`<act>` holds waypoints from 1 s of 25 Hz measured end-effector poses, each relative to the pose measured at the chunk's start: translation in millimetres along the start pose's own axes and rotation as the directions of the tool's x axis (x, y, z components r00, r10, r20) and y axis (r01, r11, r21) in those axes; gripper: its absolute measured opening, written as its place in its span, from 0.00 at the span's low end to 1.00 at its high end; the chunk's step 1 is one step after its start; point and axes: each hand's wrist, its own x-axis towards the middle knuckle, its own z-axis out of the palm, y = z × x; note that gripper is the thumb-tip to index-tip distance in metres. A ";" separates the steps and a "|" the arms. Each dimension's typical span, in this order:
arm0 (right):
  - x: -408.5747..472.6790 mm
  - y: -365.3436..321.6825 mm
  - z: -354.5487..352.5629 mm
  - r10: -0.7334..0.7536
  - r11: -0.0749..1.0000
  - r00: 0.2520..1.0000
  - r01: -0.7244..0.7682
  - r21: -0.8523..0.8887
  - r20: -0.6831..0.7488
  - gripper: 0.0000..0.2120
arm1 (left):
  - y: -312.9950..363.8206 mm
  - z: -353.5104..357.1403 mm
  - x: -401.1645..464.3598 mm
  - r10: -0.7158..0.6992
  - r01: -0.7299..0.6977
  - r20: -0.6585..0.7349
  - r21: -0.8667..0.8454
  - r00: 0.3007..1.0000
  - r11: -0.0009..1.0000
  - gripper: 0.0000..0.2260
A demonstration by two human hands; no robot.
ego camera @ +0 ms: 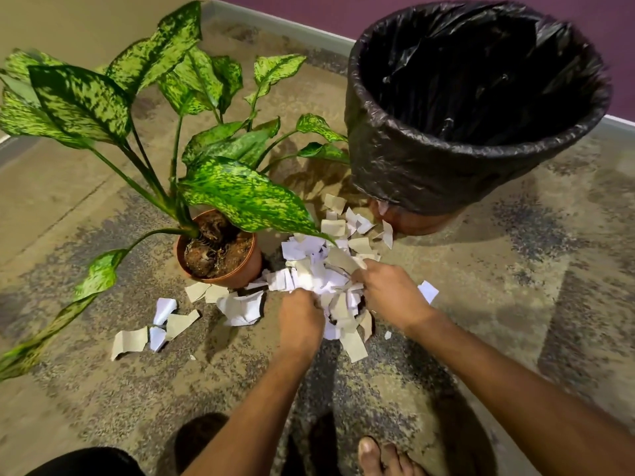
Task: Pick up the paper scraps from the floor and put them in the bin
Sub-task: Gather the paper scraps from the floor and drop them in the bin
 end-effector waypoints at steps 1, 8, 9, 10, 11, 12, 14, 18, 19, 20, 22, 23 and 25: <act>-2.4 1.1 -6.0 0.027 1.000 0.999 -0.026 0.017 -0.030 0.14 | 1.8 -1.1 -2.6 -0.004 0.004 -0.014 -0.009 1.000 1.000 0.14; -18.5 -4.7 -77.4 0.167 0.986 0.978 -0.164 0.037 -0.124 0.23 | 32.1 -17.5 -12.6 0.029 -0.042 -0.101 -0.127 0.994 0.991 0.07; -21.9 -6.8 -90.1 0.170 0.985 0.977 -0.163 0.058 -0.130 0.24 | 36.0 -21.1 -12.7 0.063 -0.078 -0.119 -0.130 0.991 0.988 0.07; -25.0 -9.1 -102.1 0.172 0.983 0.976 -0.162 0.083 -0.136 0.26 | 40.4 -25.1 -13.8 0.096 -0.114 -0.138 -0.133 0.986 0.985 0.07; -28.3 -11.1 -113.8 0.177 0.981 0.974 -0.162 0.108 -0.142 0.26 | 45.1 -29.5 -15.2 0.131 -0.155 -0.162 -0.142 0.978 0.978 0.07; -31.3 -12.8 -125.1 0.183 0.978 0.971 -0.163 0.132 -0.156 0.25 | 49.0 -33.3 -16.1 0.166 -0.198 -0.196 -0.156 0.966 0.968 0.06; -37.8 -15.1 -146.4 0.214 0.967 0.954 -0.176 0.186 -0.208 0.23 | 56.4 -40.2 -16.9 0.213 -0.265 -0.259 -0.186 0.942 0.946 0.05; -48.4 -7.5 -194.3 0.286 0.934 0.838 -0.136 0.329 -0.464 0.16 | 67.4 -50.7 -19.1 0.262 -0.344 -0.340 -0.208 0.903 0.916 0.05; -47.4 -1.8 -206.0 0.289 0.934 0.793 -0.111 0.340 -0.536 0.15 | 69.9 -53.5 -20.1 0.277 -0.366 -0.358 -0.211 0.892 0.906 0.04; -44.8 4.8 -217.0 0.289 0.937 0.752 -0.095 0.337 -0.593 0.15 | 72.8 -56.0 -21.4 0.292 -0.388 -0.371 -0.217 0.882 0.896 0.03; -34.1 20.0 -234.9 0.296 0.945 0.701 -0.116 0.306 -0.648 0.14 | 78.7 -59.8 -24.7 0.333 -0.441 -0.405 -0.209 0.851 0.873 0.02; -26.5 28.1 -241.4 0.302 0.948 0.695 -0.150 0.279 -0.652 0.14 | 82.4 -61.9 -26.3 0.348 -0.463 -0.420 -0.211 0.838 0.861 0.02; -10.2 44.1 -248.8 0.316 0.949 0.715 -0.226 0.221 -0.624 0.15 | 92.3 -68.5 -30.3 0.346 -0.475 -0.409 -0.272 0.844 0.837 0.03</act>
